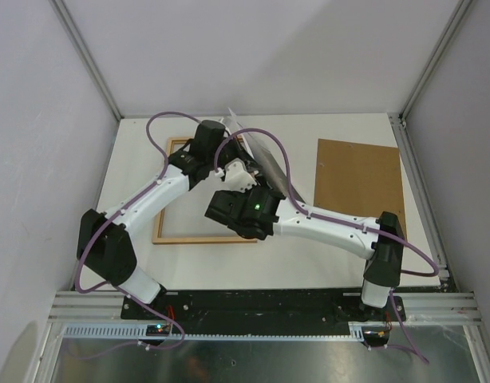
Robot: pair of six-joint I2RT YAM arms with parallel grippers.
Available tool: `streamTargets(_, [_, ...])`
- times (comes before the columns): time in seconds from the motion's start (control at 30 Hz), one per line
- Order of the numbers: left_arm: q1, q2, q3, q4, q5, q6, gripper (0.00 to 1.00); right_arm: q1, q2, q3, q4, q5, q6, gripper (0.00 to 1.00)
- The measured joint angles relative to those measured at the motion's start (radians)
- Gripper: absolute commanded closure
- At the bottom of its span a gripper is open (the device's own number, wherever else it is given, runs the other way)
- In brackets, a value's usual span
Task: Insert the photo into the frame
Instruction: Pass from the left arm to the right
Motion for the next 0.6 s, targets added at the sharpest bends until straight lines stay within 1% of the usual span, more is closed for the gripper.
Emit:
streamTargets(0.23, [-0.006, 0.000, 0.000, -0.003, 0.000, 0.000, 1.00, -0.030, 0.003, -0.011, 0.051, 0.000, -0.094, 0.44])
streamTargets(0.47, [-0.007, -0.004, 0.000, -0.007, 0.000, -0.008, 1.00, -0.063, 0.003, -0.054, 0.107, -0.019, -0.170, 0.47])
streamTargets(0.53, [-0.008, -0.008, 0.001, -0.007, 0.000, -0.008, 1.00, -0.070, 0.003, -0.063, 0.116, -0.022, -0.185, 0.51])
streamTargets(0.6, [-0.009, -0.014, 0.000, -0.007, 0.000, -0.008, 1.00, -0.077, 0.003, -0.069, 0.123, -0.024, -0.196, 0.58])
